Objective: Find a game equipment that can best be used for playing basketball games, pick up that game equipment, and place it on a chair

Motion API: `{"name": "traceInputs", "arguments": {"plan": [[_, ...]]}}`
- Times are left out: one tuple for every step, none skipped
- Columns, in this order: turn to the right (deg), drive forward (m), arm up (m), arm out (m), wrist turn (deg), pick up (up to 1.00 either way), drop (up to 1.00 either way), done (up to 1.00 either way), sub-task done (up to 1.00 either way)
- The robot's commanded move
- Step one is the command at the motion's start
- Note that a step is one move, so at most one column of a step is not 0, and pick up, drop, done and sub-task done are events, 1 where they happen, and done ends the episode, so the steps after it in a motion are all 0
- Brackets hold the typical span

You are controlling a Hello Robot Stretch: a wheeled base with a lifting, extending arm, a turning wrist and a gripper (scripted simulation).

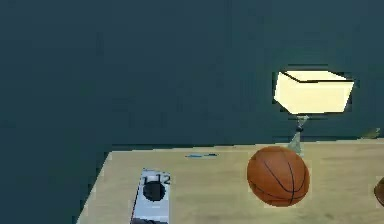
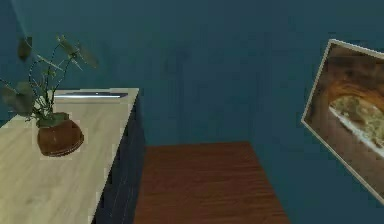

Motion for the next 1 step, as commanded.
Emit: {"name": "traceInputs", "arguments": {"plan": [[-45.0,0.0,0.0,0.0,0.0,0.0,0.0,0.0,0.0]]}}
